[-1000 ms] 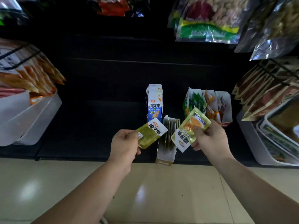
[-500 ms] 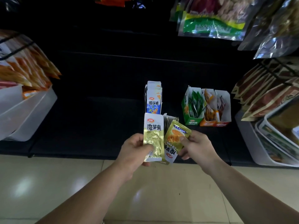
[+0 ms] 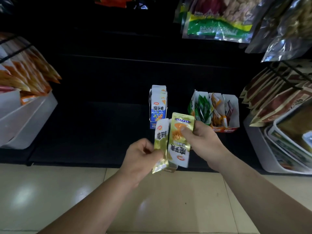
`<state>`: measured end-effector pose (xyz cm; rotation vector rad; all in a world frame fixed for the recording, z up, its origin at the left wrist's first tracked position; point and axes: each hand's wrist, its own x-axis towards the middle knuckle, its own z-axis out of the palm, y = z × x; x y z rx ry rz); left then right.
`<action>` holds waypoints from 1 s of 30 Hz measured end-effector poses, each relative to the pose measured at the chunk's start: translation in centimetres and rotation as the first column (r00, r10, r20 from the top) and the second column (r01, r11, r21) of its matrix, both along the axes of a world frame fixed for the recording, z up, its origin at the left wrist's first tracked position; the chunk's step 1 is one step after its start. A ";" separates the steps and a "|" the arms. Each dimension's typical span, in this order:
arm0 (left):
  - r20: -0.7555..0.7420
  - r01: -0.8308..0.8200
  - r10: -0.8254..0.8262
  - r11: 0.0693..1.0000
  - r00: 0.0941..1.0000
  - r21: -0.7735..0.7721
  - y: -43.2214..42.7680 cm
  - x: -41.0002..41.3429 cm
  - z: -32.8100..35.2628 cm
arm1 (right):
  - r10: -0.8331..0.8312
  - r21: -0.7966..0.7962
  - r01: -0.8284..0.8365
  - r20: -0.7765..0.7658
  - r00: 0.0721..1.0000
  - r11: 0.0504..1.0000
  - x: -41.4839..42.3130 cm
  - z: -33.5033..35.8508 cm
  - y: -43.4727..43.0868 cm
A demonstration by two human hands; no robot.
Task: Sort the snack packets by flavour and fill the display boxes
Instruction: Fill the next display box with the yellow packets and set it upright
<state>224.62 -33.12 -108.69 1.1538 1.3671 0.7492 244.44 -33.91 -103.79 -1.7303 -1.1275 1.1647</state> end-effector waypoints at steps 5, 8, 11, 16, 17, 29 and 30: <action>-0.038 0.123 -0.118 0.973 0.992 0.194 -0.3 0.3 0.9 | 0.001 -0.030 -0.004 -0.091 0.996 1.000 -0.9 0.4 -1.0; -0.025 0.198 -0.197 0.960 0.980 0.198 -0.9 1.2 2.3 | -0.012 -0.045 0.005 -0.157 0.988 0.999 -2.0 1.1 -1.5; -0.065 0.232 -0.223 0.946 0.973 0.227 -0.8 1.7 4.3 | -0.064 -0.056 0.053 -0.220 0.974 0.997 -2.2 2.5 -2.0; -0.069 0.213 -0.204 0.962 0.977 0.169 0.7 1.5 8.9 | -0.049 -0.084 0.015 -0.426 0.903 0.996 -1.6 5.8 -3.0; -0.079 0.214 -0.205 0.966 0.976 0.146 1.0 1.2 9.6 | -0.021 -0.075 -0.013 -0.440 0.898 0.997 -1.6 6.2 -3.1; -0.076 0.242 -0.241 0.970 0.968 0.003 3.6 0.2 8.0 | 0.112 -0.227 -0.145 -0.152 0.982 0.963 -0.2 2.8 -3.4; -0.093 0.246 -0.244 0.969 0.965 0.010 4.1 0.0 7.7 | 0.164 -0.231 -0.170 -0.045 0.985 0.958 0.3 2.6 -3.1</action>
